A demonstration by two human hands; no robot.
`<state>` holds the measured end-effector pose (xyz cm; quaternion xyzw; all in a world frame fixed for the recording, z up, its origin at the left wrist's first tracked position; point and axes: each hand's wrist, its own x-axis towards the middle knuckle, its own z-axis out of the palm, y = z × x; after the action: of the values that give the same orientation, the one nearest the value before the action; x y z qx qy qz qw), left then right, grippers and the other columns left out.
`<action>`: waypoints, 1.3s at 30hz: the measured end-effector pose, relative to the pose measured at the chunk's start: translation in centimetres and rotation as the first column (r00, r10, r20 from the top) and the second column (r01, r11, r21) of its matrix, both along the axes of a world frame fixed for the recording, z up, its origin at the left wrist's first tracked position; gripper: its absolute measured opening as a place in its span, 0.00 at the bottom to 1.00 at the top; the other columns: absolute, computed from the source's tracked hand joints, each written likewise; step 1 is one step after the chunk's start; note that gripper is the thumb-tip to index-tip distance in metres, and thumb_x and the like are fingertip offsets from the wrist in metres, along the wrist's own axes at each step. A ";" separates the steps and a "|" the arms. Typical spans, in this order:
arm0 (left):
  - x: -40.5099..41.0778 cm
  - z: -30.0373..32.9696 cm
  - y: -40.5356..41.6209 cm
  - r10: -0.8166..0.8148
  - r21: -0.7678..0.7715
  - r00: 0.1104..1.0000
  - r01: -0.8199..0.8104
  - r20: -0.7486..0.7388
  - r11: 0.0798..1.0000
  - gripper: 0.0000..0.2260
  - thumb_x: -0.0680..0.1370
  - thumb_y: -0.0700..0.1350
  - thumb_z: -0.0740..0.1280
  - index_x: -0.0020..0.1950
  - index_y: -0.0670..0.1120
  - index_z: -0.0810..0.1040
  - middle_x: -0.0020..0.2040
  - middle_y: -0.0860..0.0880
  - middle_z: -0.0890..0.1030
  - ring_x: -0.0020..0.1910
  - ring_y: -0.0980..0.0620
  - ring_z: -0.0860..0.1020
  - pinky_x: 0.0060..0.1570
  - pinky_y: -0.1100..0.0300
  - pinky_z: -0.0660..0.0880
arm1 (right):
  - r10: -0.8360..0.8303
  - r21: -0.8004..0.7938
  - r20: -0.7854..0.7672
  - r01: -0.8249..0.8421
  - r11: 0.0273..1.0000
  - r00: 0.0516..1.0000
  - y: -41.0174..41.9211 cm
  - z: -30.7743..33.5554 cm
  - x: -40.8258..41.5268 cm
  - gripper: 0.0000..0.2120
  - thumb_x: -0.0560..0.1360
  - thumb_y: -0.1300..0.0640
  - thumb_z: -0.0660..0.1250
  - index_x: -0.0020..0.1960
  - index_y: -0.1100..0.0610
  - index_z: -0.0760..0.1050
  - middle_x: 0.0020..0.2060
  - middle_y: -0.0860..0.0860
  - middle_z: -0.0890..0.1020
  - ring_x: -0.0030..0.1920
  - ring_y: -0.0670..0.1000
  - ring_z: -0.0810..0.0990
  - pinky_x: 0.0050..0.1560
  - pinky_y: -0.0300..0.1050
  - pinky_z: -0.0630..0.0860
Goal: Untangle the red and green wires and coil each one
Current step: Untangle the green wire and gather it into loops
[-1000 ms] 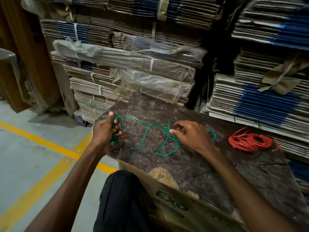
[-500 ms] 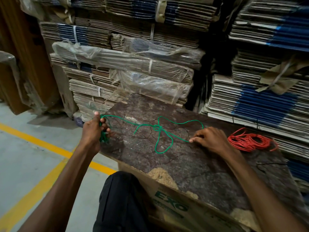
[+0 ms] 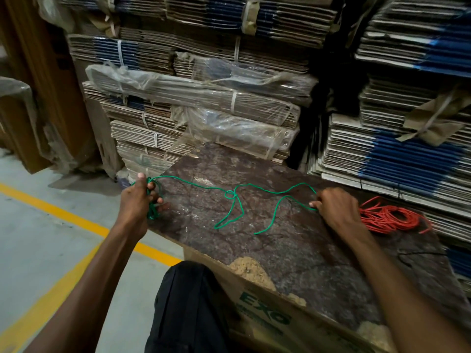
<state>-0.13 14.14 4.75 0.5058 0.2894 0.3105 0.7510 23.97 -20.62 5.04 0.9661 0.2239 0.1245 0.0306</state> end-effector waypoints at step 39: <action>1.1 0.0 -2.6 -0.132 0.046 0.991 0.133 -0.022 0.990 0.19 0.83 0.56 0.56 0.37 0.46 0.68 0.25 0.52 0.67 0.25 0.53 0.70 0.45 0.45 0.73 | 0.507 0.649 -0.196 -0.277 0.709 0.839 13.2 -2.3 -5.4 0.11 0.67 0.50 0.78 0.45 0.52 0.79 0.29 0.40 0.73 0.28 0.37 0.69 0.30 0.31 0.62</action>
<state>0.92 11.59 4.71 0.5444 0.2550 0.2620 0.7549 18.60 -7.47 2.71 0.8594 0.3782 0.0128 -0.3438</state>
